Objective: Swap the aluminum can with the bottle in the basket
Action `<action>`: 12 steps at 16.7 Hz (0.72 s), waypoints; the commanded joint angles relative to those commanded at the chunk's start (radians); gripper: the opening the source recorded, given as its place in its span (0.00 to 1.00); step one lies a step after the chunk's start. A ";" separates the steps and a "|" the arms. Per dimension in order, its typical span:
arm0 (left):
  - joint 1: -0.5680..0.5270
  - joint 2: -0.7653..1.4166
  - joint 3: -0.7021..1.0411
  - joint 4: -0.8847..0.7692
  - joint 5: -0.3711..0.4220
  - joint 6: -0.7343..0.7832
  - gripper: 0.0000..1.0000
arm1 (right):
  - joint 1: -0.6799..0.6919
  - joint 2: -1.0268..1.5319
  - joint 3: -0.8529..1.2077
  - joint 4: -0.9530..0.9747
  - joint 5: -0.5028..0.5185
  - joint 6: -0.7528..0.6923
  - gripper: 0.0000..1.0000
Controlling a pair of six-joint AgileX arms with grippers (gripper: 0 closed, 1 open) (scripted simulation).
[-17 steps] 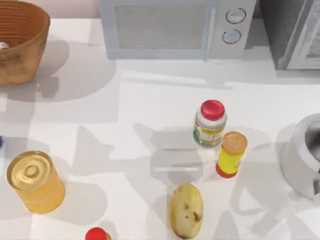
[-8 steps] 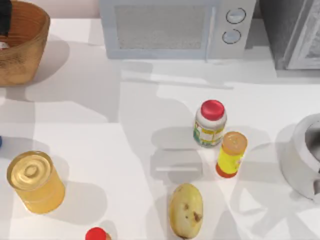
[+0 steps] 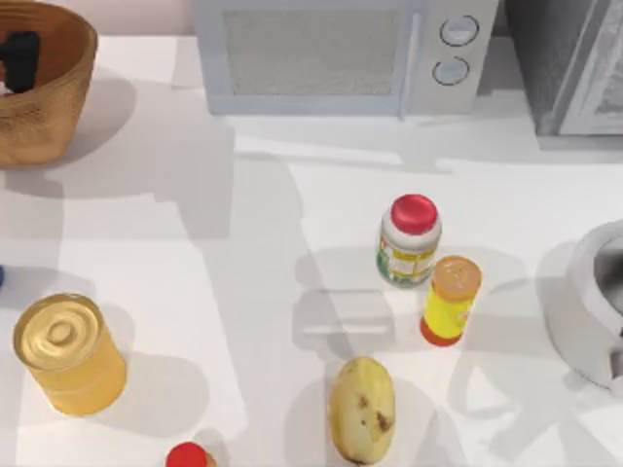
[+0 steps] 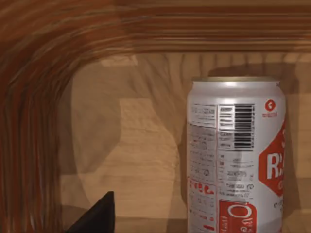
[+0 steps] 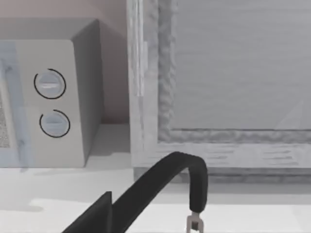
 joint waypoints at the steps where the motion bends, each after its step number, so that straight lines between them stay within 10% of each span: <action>1: 0.000 0.000 0.000 0.000 0.000 0.000 1.00 | 0.000 0.000 0.000 0.000 0.000 0.000 1.00; 12: -0.012 0.109 -0.018 0.129 -0.002 -0.011 1.00 | 0.000 0.000 0.000 0.000 0.000 0.000 1.00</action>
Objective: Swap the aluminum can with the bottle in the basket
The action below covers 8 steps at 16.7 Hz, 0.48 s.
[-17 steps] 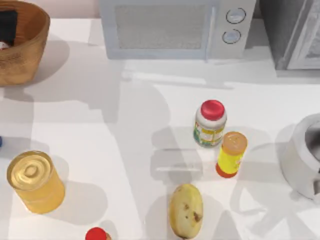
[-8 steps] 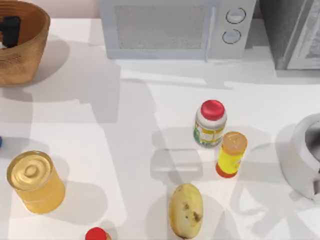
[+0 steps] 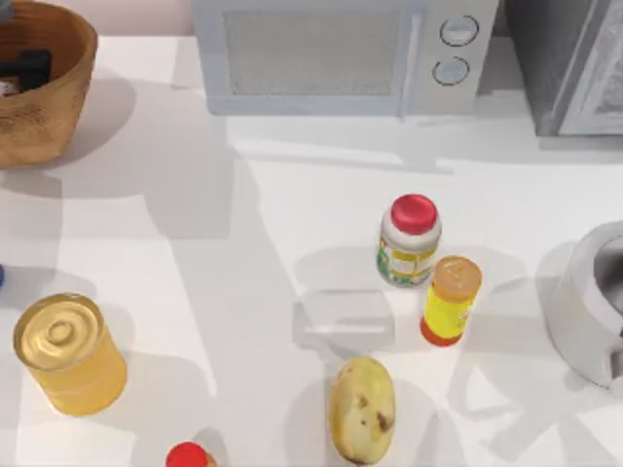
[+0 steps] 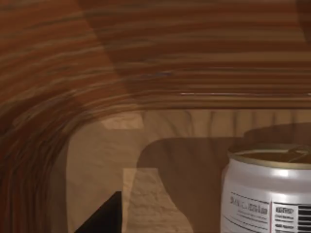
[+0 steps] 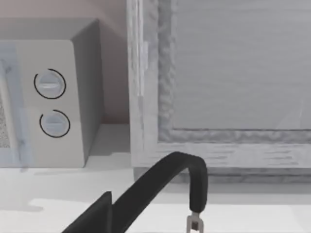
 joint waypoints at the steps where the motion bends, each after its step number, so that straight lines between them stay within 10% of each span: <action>1: 0.000 0.002 0.000 0.002 0.000 0.000 1.00 | 0.000 0.000 0.000 0.000 0.000 0.000 1.00; 4: 0.000 0.002 0.000 0.002 0.000 0.000 1.00 | 0.000 0.000 0.000 0.000 0.000 0.000 1.00; 8: 0.000 0.002 0.000 0.002 0.000 0.000 0.70 | 0.000 0.000 0.000 0.000 0.000 0.000 1.00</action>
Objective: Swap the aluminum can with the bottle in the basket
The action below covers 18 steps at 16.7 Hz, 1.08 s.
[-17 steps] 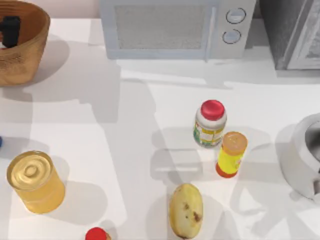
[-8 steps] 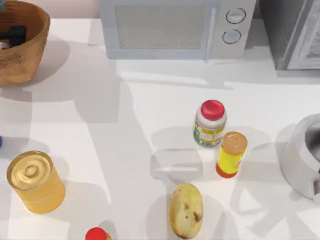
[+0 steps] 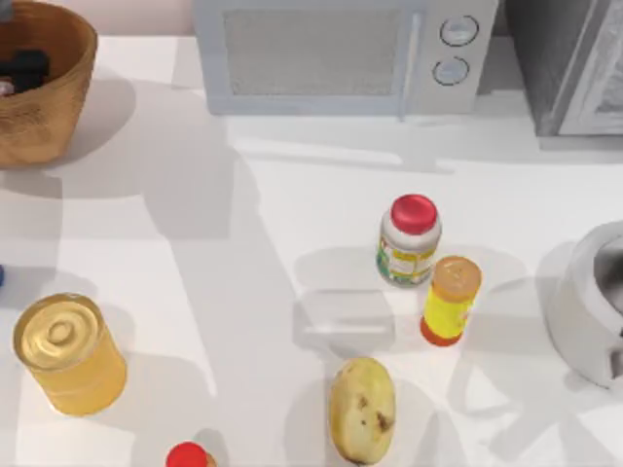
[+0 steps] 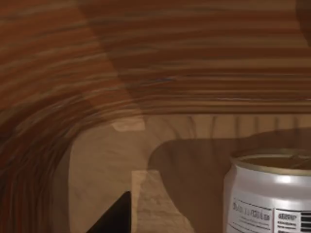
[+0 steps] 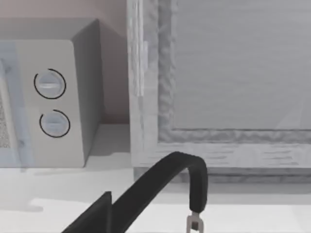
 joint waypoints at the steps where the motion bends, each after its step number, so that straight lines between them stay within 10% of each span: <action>1: 0.000 0.000 0.000 0.000 0.000 0.000 0.62 | 0.000 0.000 0.000 0.000 0.000 0.000 1.00; 9: 0.000 0.000 0.000 0.000 0.000 0.000 0.02 | 0.000 0.000 0.000 0.000 0.000 0.000 1.00; 18: 0.003 -0.027 0.013 -0.001 -0.005 0.005 0.00 | 0.000 0.000 0.000 0.000 0.000 0.000 1.00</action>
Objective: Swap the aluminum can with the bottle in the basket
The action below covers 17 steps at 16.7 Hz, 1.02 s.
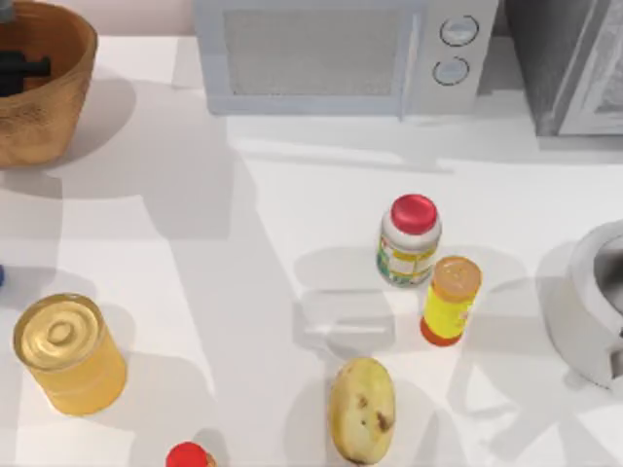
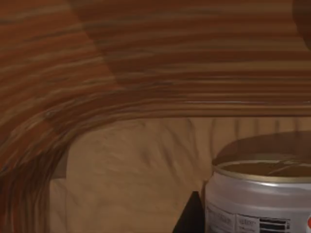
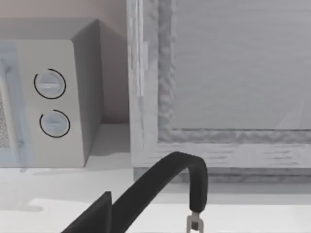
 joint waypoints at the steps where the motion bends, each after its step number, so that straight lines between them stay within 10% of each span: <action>1: 0.000 0.000 0.000 0.000 0.000 0.000 0.00 | 0.000 0.000 0.000 0.000 0.000 0.000 1.00; 8: -0.010 -0.288 -0.277 0.148 -0.045 -0.048 0.00 | 0.000 0.000 0.000 0.000 0.000 0.000 1.00; 17: -0.079 -1.309 -1.166 0.561 -0.118 -0.130 0.00 | 0.000 0.000 0.000 0.000 0.000 0.000 1.00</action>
